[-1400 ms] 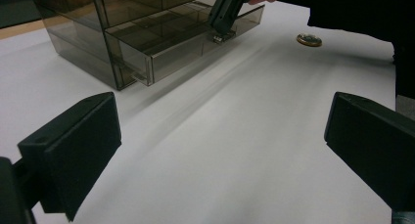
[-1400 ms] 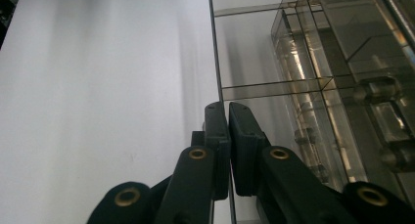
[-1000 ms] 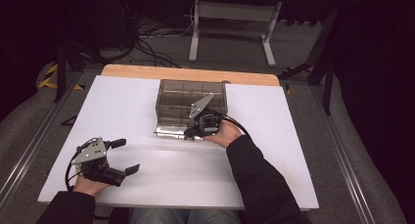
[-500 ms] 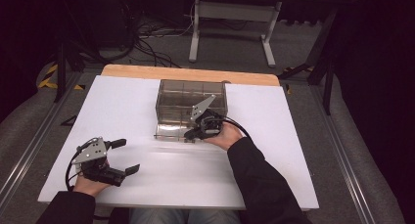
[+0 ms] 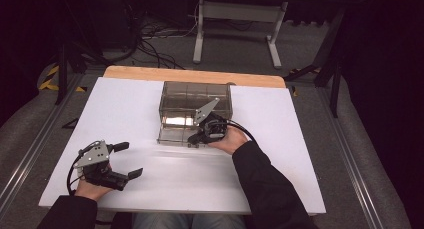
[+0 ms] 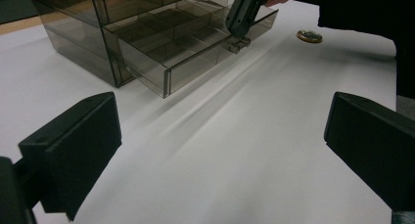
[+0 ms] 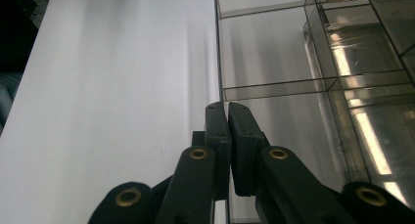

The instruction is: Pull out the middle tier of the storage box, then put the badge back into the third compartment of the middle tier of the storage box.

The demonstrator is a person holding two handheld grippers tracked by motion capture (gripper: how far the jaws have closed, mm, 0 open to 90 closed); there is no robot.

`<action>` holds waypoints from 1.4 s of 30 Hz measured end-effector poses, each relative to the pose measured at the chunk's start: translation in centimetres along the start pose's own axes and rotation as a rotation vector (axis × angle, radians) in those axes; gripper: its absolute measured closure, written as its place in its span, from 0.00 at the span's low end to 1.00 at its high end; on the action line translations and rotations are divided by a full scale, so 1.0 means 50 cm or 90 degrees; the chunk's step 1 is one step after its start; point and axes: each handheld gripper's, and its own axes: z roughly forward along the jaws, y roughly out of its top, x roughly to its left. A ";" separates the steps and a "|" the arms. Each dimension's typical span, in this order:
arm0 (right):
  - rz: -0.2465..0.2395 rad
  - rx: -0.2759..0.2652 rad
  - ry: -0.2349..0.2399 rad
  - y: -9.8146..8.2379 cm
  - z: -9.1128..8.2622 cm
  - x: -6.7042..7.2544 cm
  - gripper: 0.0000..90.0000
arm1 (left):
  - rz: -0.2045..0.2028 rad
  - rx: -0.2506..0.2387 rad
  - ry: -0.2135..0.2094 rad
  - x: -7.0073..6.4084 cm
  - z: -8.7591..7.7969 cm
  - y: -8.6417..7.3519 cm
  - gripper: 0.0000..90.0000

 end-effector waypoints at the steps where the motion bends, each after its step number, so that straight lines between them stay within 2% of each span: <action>1: 0.001 0.000 0.000 -0.001 0.000 0.000 0.98 | -0.001 0.000 0.001 0.000 0.000 0.000 0.01; 11: 0.002 -0.001 0.002 -0.004 -0.004 0.001 0.97 | -0.001 0.000 0.000 0.000 0.001 0.000 0.01; 17: 0.016 -0.007 -0.018 -0.004 -0.007 -0.001 0.81 | -0.001 0.000 0.000 0.000 0.001 0.000 0.01; 23: 0.033 -0.022 -0.032 -0.001 -0.023 0.003 0.73 | 0.000 0.000 -0.001 -0.001 0.001 0.000 0.01; 30: 0.051 -0.034 -0.053 0.000 -0.056 0.020 0.62 | 0.000 -0.001 -0.002 -0.002 0.000 0.001 0.01; 33: 0.063 -0.052 -0.054 0.000 -0.081 0.032 0.53 | 0.000 0.000 -0.002 -0.002 0.000 0.001 0.01; 34: 0.063 -0.052 -0.054 0.000 -0.081 0.032 0.53 | 0.000 0.000 -0.002 -0.002 0.000 0.001 0.01; 37: 0.089 -0.048 -0.064 -0.002 -0.102 0.040 0.40 | 0.001 0.000 -0.001 -0.002 0.000 0.001 0.01; 42: 0.103 -0.049 -0.077 -0.011 -0.122 0.050 0.33 | -0.001 -0.001 -0.001 -0.001 0.001 0.000 0.01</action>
